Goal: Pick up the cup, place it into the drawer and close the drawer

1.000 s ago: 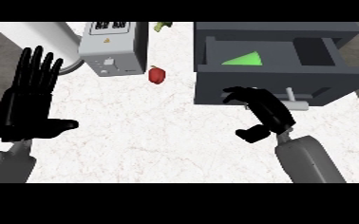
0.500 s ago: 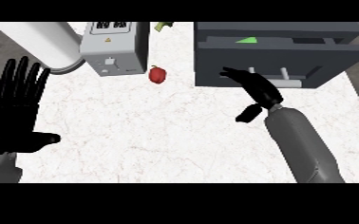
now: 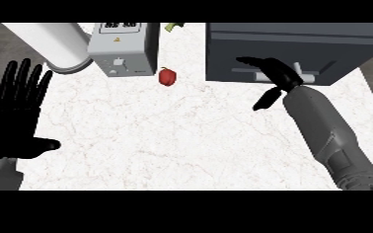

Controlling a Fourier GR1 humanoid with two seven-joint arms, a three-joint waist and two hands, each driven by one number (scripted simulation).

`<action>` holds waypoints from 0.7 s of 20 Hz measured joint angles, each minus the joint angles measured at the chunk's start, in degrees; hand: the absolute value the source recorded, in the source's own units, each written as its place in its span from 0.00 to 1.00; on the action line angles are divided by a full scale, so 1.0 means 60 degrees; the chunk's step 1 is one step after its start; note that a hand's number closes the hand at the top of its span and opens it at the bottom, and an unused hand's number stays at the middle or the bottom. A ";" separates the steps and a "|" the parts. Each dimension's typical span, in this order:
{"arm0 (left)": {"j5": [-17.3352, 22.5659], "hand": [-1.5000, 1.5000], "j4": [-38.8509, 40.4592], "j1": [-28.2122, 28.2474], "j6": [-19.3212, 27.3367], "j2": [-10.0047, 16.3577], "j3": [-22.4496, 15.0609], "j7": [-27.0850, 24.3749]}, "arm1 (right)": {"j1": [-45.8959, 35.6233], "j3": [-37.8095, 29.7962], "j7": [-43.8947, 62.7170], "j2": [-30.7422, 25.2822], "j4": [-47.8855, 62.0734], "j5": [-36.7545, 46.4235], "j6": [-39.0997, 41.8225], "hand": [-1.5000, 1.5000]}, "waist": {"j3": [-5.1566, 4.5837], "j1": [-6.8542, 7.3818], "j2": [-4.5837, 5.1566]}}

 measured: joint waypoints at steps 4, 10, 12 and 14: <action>-0.0101 0.00 0.0177 -0.0283 -0.0063 -0.0152 -0.0013 0.0000 | -0.0554 -0.0172 -0.0369 -0.0161 0.0877 0.0029 0.0135 0.00 | -0.0002 0.0056 0.0022; -0.0301 0.00 0.0252 -0.0279 -0.0188 -0.0158 -0.0027 -0.0039 | -0.0878 -0.0270 -0.1026 -0.0472 0.1566 0.0060 0.0628 0.00 | -0.0024 0.0234 0.0032; -0.0396 0.00 0.0279 -0.0390 -0.0075 -0.0226 -0.0057 -0.0030 | -0.0941 -0.0304 -0.1116 -0.0489 0.1717 0.0063 0.0645 0.00 | -0.0026 0.0244 0.0032; -0.0494 0.00 0.0320 -0.0491 -0.0024 -0.0292 -0.0117 -0.0030 | -0.0993 -0.0380 -0.1273 -0.0522 0.1864 0.0001 0.0762 0.00 | -0.0002 0.0260 0.0061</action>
